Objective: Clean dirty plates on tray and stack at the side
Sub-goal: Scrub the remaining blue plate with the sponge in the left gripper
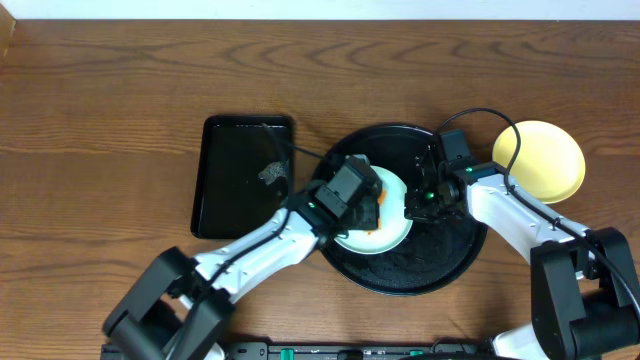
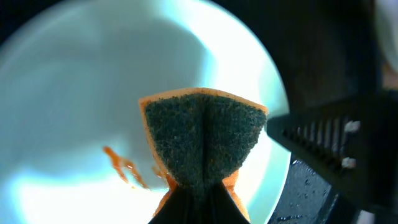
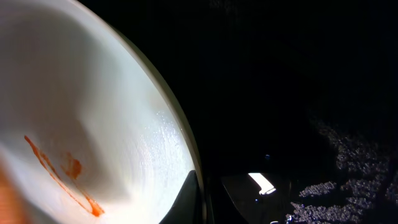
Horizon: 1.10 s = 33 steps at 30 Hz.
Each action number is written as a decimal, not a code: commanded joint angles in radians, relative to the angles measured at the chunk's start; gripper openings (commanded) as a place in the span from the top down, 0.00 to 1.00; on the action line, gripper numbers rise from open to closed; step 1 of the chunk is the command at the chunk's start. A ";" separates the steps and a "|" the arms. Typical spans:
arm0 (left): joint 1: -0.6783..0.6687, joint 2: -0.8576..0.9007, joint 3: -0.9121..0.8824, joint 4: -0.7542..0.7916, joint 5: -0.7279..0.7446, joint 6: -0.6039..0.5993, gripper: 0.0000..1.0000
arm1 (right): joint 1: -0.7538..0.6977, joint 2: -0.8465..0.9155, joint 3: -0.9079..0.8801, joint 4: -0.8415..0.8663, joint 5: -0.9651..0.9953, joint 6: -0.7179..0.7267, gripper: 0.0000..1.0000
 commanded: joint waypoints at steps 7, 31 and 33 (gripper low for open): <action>-0.055 0.087 -0.006 0.008 0.026 -0.042 0.93 | 0.010 0.002 -0.006 -0.003 0.010 0.018 0.99; 0.109 -0.119 0.000 -0.173 -0.415 0.180 0.93 | 0.009 0.002 -0.006 -0.011 0.038 0.032 0.99; 0.118 -0.184 0.000 -0.225 -0.415 0.180 0.92 | 0.009 0.002 -0.006 -0.007 0.078 0.055 0.99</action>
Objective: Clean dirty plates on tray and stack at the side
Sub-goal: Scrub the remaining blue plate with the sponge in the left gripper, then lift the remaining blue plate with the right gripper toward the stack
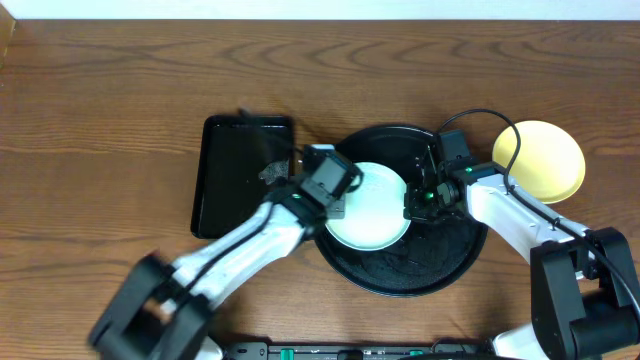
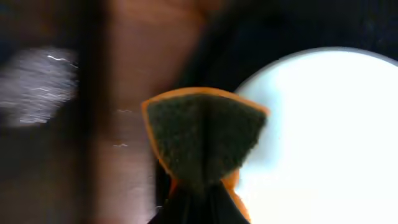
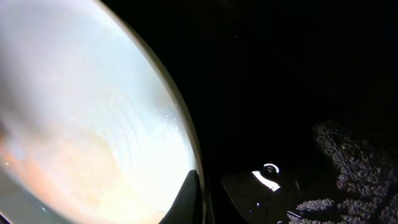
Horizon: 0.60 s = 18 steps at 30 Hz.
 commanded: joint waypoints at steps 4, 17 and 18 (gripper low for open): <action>0.065 -0.195 -0.002 -0.137 -0.054 0.034 0.92 | 0.009 0.002 -0.003 0.049 0.149 0.036 0.99; 0.274 -0.211 -0.008 -0.189 -0.052 0.034 0.92 | 0.008 -0.128 0.049 0.109 0.217 -0.084 0.99; 0.281 -0.211 -0.008 -0.189 -0.052 0.034 0.92 | 0.008 -0.149 0.049 0.109 0.230 -0.114 0.99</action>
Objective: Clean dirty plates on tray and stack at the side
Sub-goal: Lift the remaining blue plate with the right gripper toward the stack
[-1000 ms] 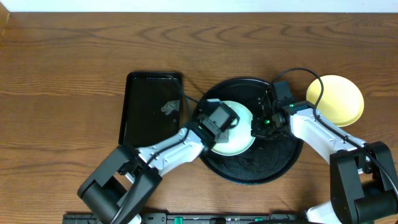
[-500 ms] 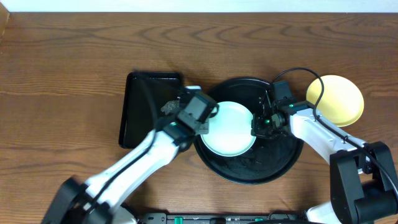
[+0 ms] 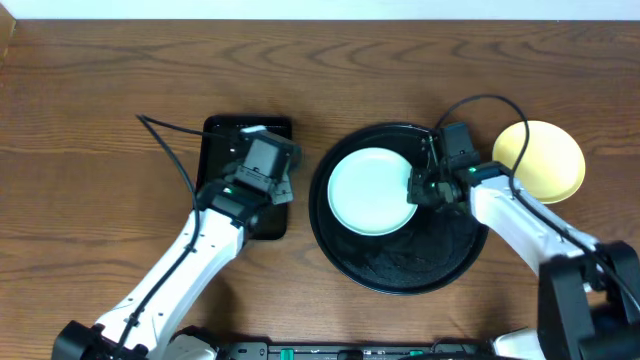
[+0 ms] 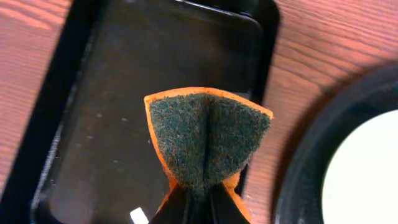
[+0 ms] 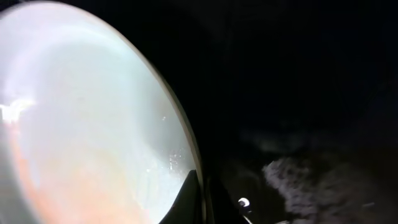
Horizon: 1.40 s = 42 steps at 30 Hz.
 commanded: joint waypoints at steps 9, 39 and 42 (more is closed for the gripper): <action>0.063 0.001 -0.009 -0.001 -0.026 0.010 0.92 | 0.005 -0.252 0.032 0.005 0.175 -0.283 0.99; 0.064 0.070 -0.010 0.002 -0.026 0.010 0.92 | 0.396 -0.367 0.032 0.125 1.049 -0.635 0.99; 0.064 0.070 -0.010 0.002 -0.026 0.010 0.92 | 0.389 -0.367 0.032 0.124 1.048 -0.590 0.99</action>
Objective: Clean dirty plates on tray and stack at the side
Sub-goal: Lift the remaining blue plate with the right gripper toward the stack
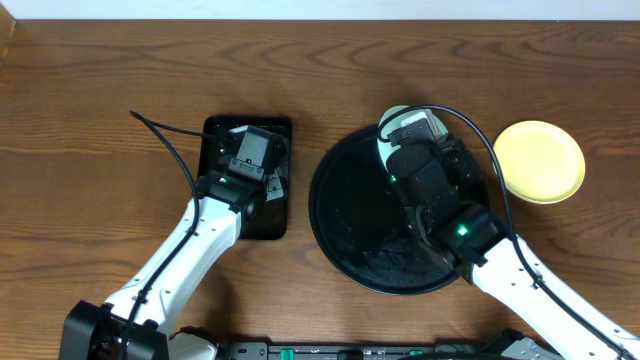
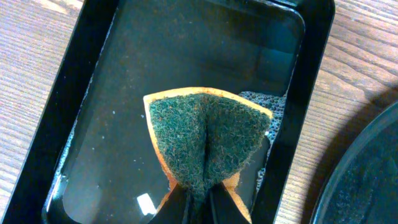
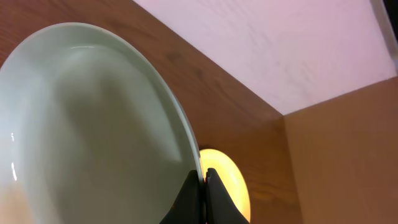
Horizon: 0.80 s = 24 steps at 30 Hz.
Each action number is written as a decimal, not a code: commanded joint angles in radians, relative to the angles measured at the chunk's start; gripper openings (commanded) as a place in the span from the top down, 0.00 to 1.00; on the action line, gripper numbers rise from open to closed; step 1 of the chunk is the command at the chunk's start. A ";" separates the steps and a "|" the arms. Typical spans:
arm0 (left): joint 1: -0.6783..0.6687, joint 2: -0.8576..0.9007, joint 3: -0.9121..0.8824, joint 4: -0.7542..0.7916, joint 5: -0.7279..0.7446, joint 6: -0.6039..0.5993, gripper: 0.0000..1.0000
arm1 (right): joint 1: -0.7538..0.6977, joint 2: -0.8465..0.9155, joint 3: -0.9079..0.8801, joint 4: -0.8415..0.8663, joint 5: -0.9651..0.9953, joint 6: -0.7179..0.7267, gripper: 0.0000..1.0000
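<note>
My right gripper is shut on the rim of a pale green plate, lifted off the round black tray and tilted up; overhead only a sliver of the plate shows behind the right arm. A yellow plate lies on the wood at the right, also seen as the yellow plate past the held rim. My left gripper is shut on a folded orange sponge with green scrub face, over the black rectangular tray; overhead the left gripper is above that tray.
The rectangular tray holds some foam or residue near its right wall. The round tray has wet speckled patches near its front. A cable trails left of the left arm. Wooden table all round; a white wall shows behind.
My right gripper has lifted the pale plate off the round tray and tilted it up, the arm now over the tray's right half. The left gripper with the sponge sits slightly deeper over the rectangular tray.
The sponge in my left gripper lay on the pale plate, which bore an orange smear, while my right gripper pinched its rim. Then the plate showed clean and the sponge was at the tray's left edge, then over the rectangular tray. Now the plate is raised.
</note>
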 commanded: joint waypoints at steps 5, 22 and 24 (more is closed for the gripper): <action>0.005 0.005 -0.010 0.000 -0.023 0.010 0.92 | -0.074 -0.011 0.023 -0.045 -0.076 0.213 0.99; 0.044 0.058 -0.010 0.130 0.108 0.290 0.92 | -0.749 0.053 0.023 -0.088 -0.591 0.599 0.99; 0.080 0.088 -0.010 0.149 0.140 0.290 0.93 | -0.833 0.053 0.023 -0.076 -0.645 0.609 0.99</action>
